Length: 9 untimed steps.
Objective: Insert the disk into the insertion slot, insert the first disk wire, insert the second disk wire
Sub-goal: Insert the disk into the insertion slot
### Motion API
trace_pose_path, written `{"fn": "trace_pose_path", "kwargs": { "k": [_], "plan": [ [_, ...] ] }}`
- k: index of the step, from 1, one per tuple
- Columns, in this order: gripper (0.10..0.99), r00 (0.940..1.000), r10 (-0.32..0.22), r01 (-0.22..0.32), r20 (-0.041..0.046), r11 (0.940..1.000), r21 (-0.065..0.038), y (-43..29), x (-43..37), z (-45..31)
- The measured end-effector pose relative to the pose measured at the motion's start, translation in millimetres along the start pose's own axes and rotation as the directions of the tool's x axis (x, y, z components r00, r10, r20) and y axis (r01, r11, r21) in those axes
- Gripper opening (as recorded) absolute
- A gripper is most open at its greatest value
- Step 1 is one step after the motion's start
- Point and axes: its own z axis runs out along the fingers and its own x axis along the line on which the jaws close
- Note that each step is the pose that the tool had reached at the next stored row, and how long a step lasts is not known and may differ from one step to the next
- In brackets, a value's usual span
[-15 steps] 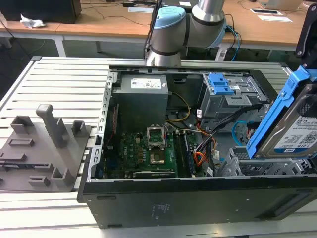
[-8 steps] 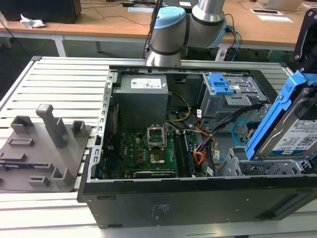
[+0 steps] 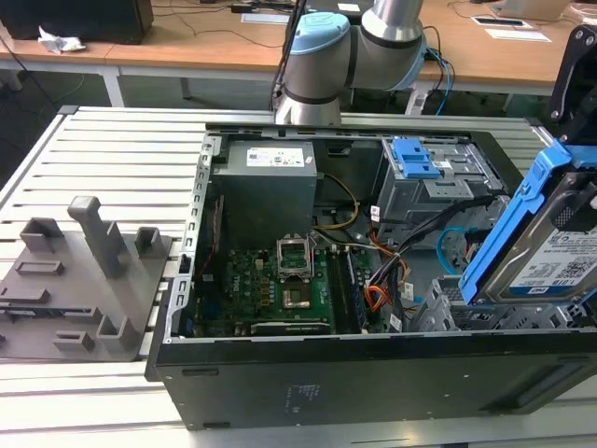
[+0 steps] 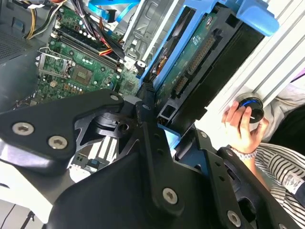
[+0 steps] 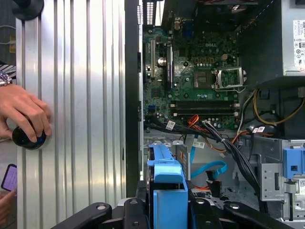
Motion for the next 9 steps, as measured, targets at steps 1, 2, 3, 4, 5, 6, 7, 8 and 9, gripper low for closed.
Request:
{"fn": "trace_pose_path", "kwargs": {
  "k": [1, 2, 3, 4, 5, 6, 7, 8, 9],
  "plan": [
    [0.365, 1.0000, 0.000, 0.000, 0.0000, 1.0000, 0.000, 0.0, 0.0, 0.5],
    [0.365, 1.0000, 0.000, 0.000, 0.0000, 1.0000, 0.000, 0.0, 0.0, 0.8],
    [0.365, 1.0000, 0.000, 0.000, -0.0001, 1.0000, 0.000, 0.0, 0.0, 1.2],
    [0.365, 1.0000, 0.000, 0.000, 0.0000, 1.0000, 0.000, -0.1, 0.0, 1.6],
    [0.365, 1.0000, 0.000, 0.000, 0.0000, 1.0000, 0.000, -0.1, 0.0, 2.4],
    [0.365, 1.0000, 0.000, 0.000, -0.0001, 1.0000, 0.000, -0.1, 0.0, 3.0],
    [0.365, 1.0000, 0.000, 0.000, -0.0001, 1.0000, 0.000, -0.1, 0.0, 3.7],
    [0.365, 1.0000, 0.000, 0.000, -0.0001, 1.0000, 0.000, -0.2, 0.0, 4.7],
    [0.365, 1.0000, 0.000, 0.000, -0.0001, 1.0000, 0.000, -0.2, 0.0, 6.0]
  ]
}}
